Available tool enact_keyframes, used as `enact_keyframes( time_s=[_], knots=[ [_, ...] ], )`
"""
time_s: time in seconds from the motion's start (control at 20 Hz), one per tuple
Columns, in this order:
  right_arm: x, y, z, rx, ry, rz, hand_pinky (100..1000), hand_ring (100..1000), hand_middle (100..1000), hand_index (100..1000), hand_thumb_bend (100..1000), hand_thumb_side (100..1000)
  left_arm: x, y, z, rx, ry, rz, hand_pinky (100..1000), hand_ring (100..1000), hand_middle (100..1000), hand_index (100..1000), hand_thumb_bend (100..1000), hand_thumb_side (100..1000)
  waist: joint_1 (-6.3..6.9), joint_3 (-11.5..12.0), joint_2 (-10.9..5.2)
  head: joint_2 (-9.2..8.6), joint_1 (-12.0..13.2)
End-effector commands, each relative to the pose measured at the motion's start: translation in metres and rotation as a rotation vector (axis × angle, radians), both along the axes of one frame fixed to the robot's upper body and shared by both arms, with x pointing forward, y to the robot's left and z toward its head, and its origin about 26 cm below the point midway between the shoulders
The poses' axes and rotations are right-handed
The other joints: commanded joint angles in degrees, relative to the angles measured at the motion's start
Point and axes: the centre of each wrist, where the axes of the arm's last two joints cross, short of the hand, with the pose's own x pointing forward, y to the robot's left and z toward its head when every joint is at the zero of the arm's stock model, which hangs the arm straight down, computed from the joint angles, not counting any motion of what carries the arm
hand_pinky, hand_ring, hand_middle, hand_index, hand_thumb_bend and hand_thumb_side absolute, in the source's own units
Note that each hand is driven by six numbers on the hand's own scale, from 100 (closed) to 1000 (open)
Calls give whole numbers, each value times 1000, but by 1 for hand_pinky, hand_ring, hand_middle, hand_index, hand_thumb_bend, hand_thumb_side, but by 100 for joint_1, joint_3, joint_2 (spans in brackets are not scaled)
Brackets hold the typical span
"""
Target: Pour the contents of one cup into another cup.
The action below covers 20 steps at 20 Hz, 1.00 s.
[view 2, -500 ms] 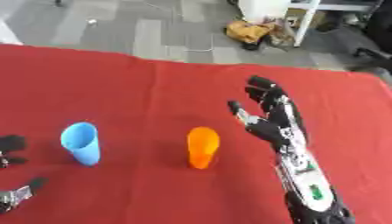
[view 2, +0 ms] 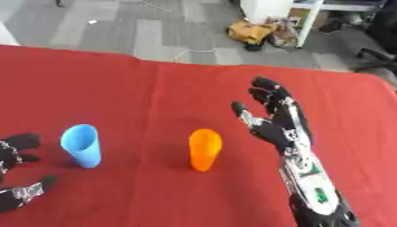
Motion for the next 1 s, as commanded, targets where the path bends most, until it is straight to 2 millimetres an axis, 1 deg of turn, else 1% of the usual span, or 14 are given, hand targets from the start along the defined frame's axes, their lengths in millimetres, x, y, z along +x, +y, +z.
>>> enact_keyframes(
  time_s=[0.05, 0.5, 1.0],
  knots=[
    [1, -2, 6, -19, -16, 2, 889, 795, 750, 801, 504, 100, 7, -4, 7, -1, -13, -22, 676, 805, 753, 823, 658, 100, 37, -16, -84, -3, 25],
    [0, -3, 6, -19, -16, 3, 888, 794, 751, 802, 504, 101, 20, -11, 8, 15, 1, -74, 674, 802, 750, 822, 642, 103, 62, -69, -93, 4, 34],
    [0, -2, 5, -19, -14, 8, 888, 794, 751, 802, 505, 102, 37, -18, 12, 103, 2, -104, 667, 796, 747, 829, 646, 100, 65, -137, -114, 14, 58]
  ],
)
